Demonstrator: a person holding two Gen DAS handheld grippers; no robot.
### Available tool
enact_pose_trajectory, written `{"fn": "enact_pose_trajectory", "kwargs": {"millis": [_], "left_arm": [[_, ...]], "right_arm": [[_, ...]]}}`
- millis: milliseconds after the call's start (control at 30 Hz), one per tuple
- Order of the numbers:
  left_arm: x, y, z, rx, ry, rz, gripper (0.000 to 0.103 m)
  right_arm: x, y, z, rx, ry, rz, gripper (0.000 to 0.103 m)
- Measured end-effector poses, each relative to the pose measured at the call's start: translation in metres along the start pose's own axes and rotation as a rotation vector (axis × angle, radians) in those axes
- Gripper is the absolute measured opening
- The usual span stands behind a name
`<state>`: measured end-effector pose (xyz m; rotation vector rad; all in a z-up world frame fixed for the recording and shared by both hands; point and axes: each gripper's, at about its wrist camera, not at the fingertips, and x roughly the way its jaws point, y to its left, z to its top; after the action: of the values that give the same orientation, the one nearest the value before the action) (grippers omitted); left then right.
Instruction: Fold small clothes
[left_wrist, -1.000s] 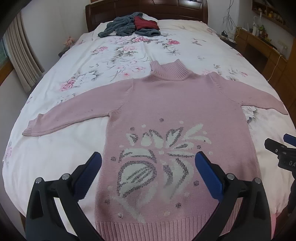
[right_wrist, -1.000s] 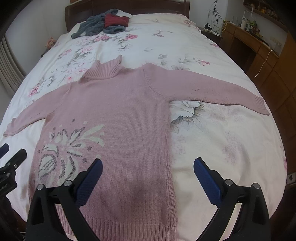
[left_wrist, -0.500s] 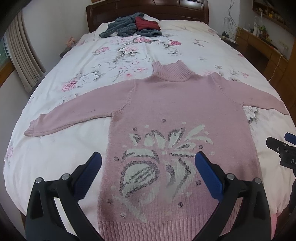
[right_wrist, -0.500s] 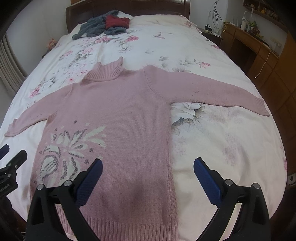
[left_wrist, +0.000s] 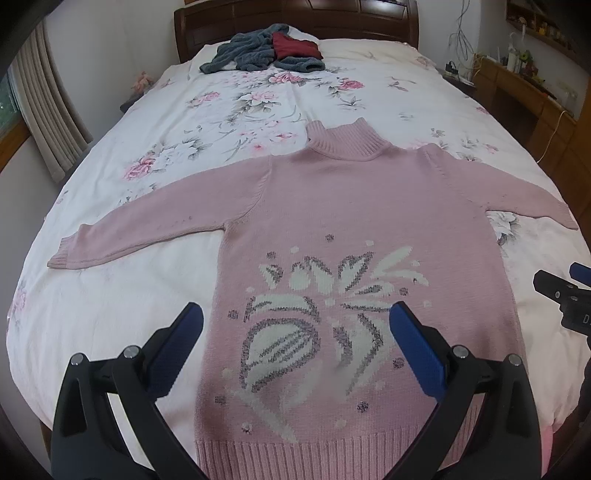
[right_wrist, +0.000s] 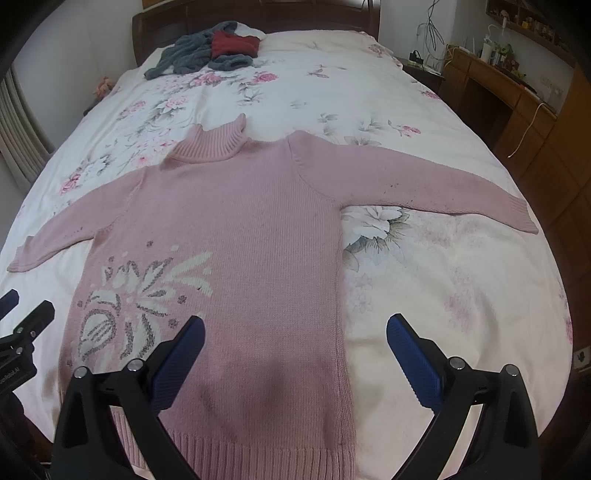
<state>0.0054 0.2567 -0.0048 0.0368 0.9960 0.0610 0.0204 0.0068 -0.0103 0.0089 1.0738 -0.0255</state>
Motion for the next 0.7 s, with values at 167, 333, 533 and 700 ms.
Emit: {"fn": "enact_pose_trajectory", "kwargs": {"millis": [167, 333, 533, 700], "left_arm": [[0.0, 0.001, 0.0, 0.003, -0.001, 0.001, 0.1], [0.001, 0.001, -0.001, -0.001, -0.008, 0.004, 0.1], [0.023, -0.006, -0.001, 0.024, 0.02, -0.123, 0.1], [0.057, -0.029, 0.018, 0.013, 0.079, -0.102, 0.1]], "right_arm": [[0.0, 0.0, 0.0, 0.001, -0.002, 0.001, 0.099], [0.001, 0.0, 0.002, -0.001, -0.008, 0.005, 0.099], [0.019, -0.021, 0.005, 0.024, 0.004, 0.086, 0.099], [0.052, -0.119, 0.032, 0.17, 0.069, 0.059, 0.099]]}}
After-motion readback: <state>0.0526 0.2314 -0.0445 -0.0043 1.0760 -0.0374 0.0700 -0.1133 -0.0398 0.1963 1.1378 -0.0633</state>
